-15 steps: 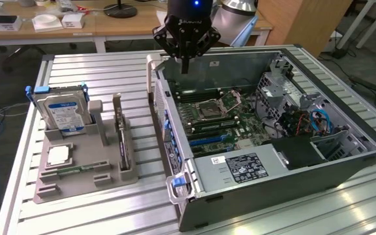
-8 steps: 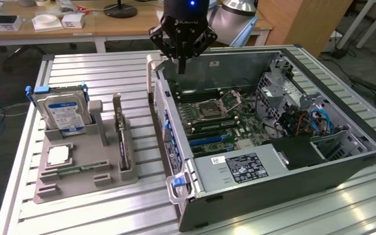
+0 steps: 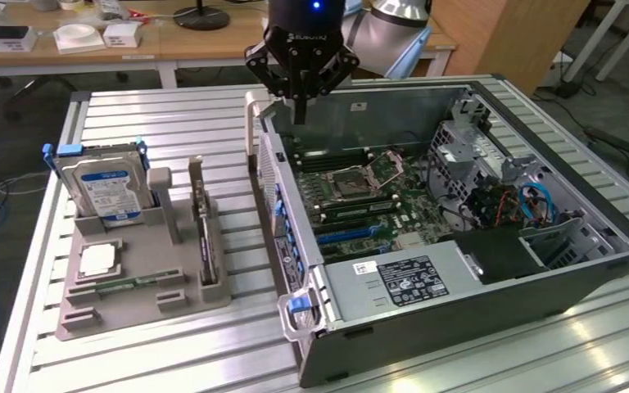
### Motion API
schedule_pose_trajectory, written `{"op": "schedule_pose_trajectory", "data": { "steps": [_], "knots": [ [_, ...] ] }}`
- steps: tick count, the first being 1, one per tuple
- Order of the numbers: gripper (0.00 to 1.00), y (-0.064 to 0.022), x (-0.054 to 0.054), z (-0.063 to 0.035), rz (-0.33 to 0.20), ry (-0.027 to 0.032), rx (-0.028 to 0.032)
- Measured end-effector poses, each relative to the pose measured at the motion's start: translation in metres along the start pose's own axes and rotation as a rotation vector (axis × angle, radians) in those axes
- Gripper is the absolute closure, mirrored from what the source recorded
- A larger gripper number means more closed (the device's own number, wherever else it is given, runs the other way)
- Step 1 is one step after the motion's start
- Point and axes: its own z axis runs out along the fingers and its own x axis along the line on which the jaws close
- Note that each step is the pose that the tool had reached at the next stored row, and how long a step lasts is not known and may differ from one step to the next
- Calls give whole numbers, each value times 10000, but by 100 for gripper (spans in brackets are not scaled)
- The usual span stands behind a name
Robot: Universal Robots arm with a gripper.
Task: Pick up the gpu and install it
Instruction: 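Reach for the gpu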
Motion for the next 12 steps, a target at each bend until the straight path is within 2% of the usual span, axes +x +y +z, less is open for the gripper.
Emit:
{"op": "schedule_pose_trajectory", "data": {
  "steps": [12],
  "knots": [
    [90, -6, 70, 0, 1, 29, 3]
  ]
}}
